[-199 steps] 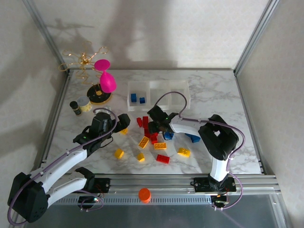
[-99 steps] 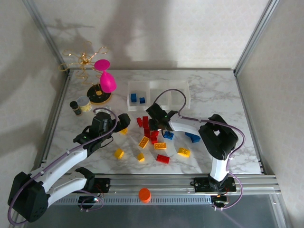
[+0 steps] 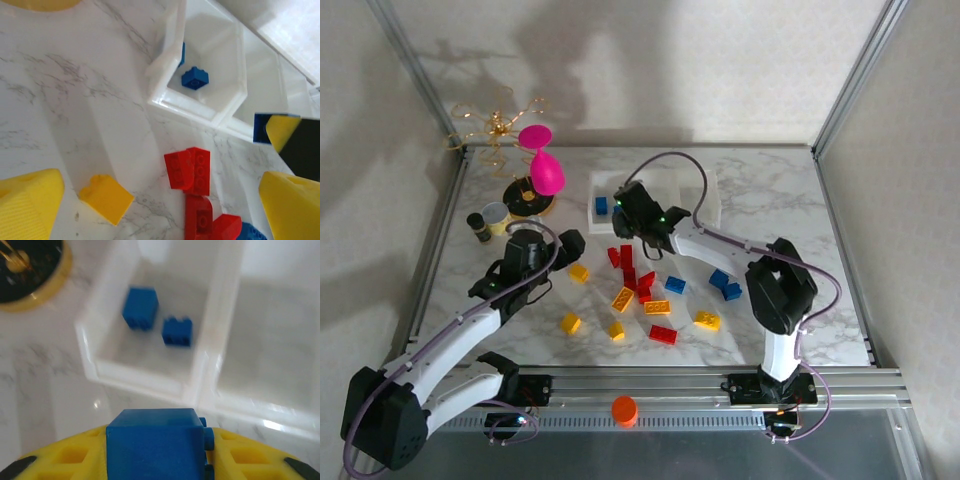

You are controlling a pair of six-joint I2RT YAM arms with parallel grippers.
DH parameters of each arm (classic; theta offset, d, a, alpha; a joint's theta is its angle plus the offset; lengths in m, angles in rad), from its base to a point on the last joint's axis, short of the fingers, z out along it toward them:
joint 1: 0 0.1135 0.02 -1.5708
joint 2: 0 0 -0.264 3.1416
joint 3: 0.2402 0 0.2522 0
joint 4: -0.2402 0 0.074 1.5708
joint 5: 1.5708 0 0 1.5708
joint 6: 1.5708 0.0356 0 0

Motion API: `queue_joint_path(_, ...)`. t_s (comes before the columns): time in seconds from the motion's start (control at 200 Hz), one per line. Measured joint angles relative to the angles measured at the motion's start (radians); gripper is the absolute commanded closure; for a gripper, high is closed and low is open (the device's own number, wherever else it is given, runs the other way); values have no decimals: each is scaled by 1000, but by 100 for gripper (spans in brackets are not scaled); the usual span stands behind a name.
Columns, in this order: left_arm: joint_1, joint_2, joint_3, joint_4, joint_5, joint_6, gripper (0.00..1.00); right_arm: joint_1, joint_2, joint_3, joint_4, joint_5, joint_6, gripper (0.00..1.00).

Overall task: Sort the legos into containers by color
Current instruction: Place the lego in the container.

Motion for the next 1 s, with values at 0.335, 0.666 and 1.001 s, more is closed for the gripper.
queue_joint_path(0.335, 65, 31, 33, 12, 0, 19, 0, -27, 295, 338, 23, 30, -74, 66)
queue_joint_path(0.666, 91, 109, 44, 44, 5, 20, 0, -82, 467, 528, -4, 93, -151, 53)
queue_joint_path(1.001, 91, 121, 64, 64, 24, 25, 0, -83, 476, 555, -18, 101, -190, 36)
